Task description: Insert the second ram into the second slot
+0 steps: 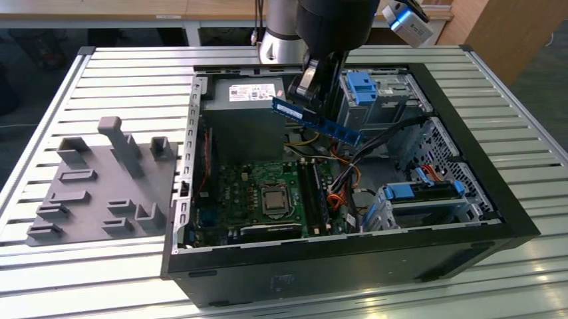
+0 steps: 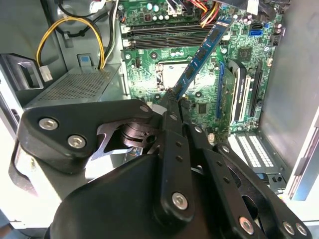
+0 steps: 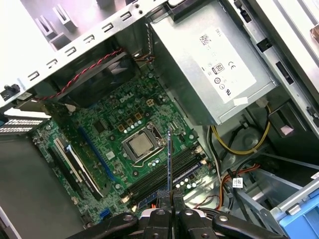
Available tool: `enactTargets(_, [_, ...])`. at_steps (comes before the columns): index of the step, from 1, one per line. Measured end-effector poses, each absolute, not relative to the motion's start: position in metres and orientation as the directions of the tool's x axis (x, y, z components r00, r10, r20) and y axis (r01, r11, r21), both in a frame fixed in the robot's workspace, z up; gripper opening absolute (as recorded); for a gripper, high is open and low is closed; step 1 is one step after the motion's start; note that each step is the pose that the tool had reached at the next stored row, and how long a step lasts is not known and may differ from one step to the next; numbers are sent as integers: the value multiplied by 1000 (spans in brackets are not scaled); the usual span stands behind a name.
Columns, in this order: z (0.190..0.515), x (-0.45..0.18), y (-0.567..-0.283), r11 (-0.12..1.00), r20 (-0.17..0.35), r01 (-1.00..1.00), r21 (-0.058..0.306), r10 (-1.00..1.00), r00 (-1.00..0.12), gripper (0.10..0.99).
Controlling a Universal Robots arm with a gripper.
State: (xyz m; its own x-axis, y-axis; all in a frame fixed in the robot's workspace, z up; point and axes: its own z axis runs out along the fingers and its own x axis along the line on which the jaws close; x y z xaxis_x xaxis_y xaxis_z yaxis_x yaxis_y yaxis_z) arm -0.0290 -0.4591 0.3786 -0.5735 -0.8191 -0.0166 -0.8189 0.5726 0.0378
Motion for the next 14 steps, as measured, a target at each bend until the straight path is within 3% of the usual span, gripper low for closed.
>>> enactTargets(14, [379, -29, -459, 596, -17, -802, 38, -802, -597, 133])
